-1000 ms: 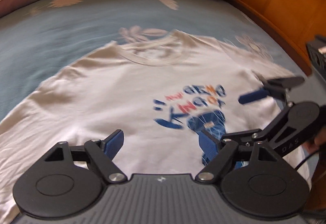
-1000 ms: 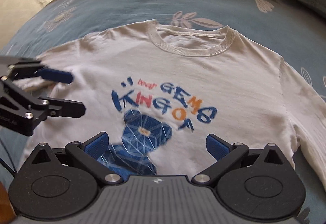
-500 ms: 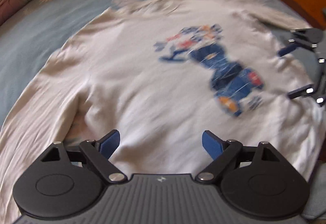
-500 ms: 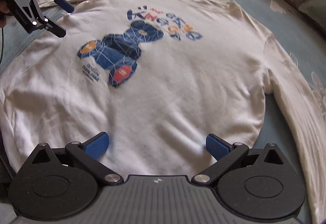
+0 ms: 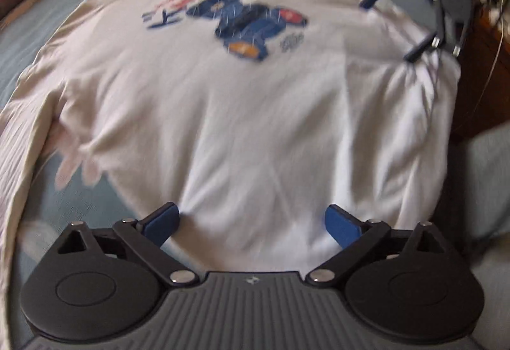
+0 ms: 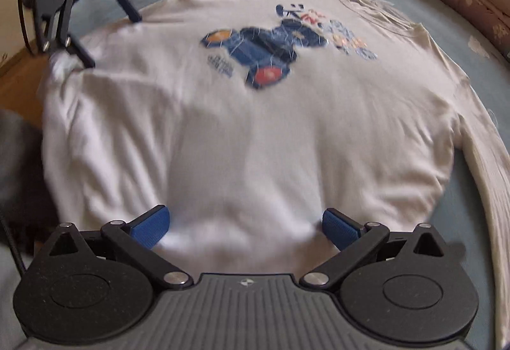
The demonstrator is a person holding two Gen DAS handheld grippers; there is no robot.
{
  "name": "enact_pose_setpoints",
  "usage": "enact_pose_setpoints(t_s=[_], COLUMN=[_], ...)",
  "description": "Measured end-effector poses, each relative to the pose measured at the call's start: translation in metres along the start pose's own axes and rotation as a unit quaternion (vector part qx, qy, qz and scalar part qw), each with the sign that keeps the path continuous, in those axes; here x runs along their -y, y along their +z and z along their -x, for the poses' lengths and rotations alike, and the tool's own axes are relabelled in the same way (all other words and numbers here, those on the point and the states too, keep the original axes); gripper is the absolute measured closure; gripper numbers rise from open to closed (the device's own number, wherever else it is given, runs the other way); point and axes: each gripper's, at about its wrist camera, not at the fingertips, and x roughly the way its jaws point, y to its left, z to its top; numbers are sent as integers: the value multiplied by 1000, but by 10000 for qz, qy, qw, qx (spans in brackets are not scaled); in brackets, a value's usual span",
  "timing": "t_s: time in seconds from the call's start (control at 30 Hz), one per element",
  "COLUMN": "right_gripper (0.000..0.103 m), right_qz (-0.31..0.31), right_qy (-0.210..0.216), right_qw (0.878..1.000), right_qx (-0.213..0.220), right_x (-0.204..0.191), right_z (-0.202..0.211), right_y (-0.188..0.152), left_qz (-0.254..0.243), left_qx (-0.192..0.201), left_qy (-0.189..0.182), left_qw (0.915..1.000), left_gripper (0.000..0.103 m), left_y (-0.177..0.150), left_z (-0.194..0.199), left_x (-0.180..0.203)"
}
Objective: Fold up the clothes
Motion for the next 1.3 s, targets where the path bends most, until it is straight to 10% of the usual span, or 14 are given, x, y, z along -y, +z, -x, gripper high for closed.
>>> enact_pose_setpoints(t_s=[0.43, 0.6, 0.9, 1.1, 1.3], right_gripper=[0, 0, 0, 0, 0], right_qz=[196, -274, -1516, -2195, -1921], right_qy=[456, 121, -955, -1384, -1466], right_qw=[9987, 9976, 9817, 9578, 9671], right_qx=[142, -629, 638, 1238, 796], right_x=[-18, -1, 80, 119, 92], right_z=[4, 16, -25, -50, -27], right_y=[-10, -7, 56, 69, 45], left_qz=[-111, 417, 1309, 1949, 2083], left_qx=[330, 188, 1518, 1275, 1037], left_qy=[-264, -40, 511, 603, 745], left_qw=[9990, 9989, 9784, 9706, 9697], left_gripper=[5, 5, 5, 5, 5], left_y=[-1, 15, 112, 96, 71], left_z=[-5, 16, -19, -47, -21], left_x=[29, 2, -72, -95, -97])
